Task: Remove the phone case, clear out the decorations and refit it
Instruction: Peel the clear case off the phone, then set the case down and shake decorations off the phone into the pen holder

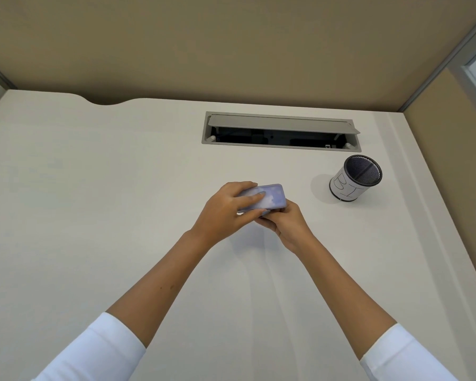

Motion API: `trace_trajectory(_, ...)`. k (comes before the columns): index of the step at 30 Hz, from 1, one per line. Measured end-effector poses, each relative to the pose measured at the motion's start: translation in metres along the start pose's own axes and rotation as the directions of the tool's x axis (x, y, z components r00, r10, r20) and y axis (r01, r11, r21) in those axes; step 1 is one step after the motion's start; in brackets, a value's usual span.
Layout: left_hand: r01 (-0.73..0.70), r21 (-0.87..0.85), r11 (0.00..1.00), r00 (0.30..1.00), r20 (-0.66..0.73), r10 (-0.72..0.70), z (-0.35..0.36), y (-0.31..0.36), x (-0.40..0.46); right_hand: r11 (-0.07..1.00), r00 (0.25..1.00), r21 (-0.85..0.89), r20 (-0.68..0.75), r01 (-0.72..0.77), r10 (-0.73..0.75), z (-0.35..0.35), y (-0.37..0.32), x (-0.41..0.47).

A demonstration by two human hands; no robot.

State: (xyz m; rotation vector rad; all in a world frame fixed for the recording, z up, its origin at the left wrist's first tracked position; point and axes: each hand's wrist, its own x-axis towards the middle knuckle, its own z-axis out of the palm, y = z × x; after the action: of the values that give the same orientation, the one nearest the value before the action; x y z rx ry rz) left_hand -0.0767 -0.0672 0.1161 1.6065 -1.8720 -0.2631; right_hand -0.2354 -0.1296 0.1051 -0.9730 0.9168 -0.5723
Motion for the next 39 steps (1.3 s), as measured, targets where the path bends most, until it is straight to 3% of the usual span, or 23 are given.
trace_trajectory(12, 0.028, -0.06, 0.998, 0.999, 0.021, -0.027, 0.001, -0.001, 0.005, 1.0, 0.999, 0.026, -0.04, -0.01, 0.011, 0.002, 0.002, 0.001)
trace_trajectory(17, 0.214, -0.316, 0.924, 0.977, 0.045, -0.21, -0.003, 0.002, 0.011, 0.999, 0.998, 0.028, -0.066, -0.016, 0.018, 0.002, -0.001, 0.0)
trace_trajectory(21, 0.46, -0.676, 0.576, 0.857, 0.167, -0.488, -0.012, 0.006, 0.017, 0.998, 0.998, 0.053, -0.062, -0.019, 0.023, 0.0, 0.0, -0.001)
trace_trajectory(26, 0.48, -0.87, 0.117, 0.641, 0.256, -0.724, -0.02, -0.008, 0.02, 0.998, 0.996, 0.062, -0.085, -0.023, 0.028, -0.005, 0.002, -0.002)
trace_trajectory(32, 0.574, -0.818, 0.035, 0.496, 0.314, -0.809, -0.009, -0.041, -0.007, 0.996, 0.991, 0.084, -0.132, -0.019, 0.03, -0.021, 0.004, -0.004)
trace_trajectory(39, 0.673, -0.739, -0.027, 0.265, 0.275, -0.924, 0.015, -0.061, -0.037, 0.993, 0.98, 0.119, -0.198, 0.011, 0.013, -0.04, 0.003, -0.007)
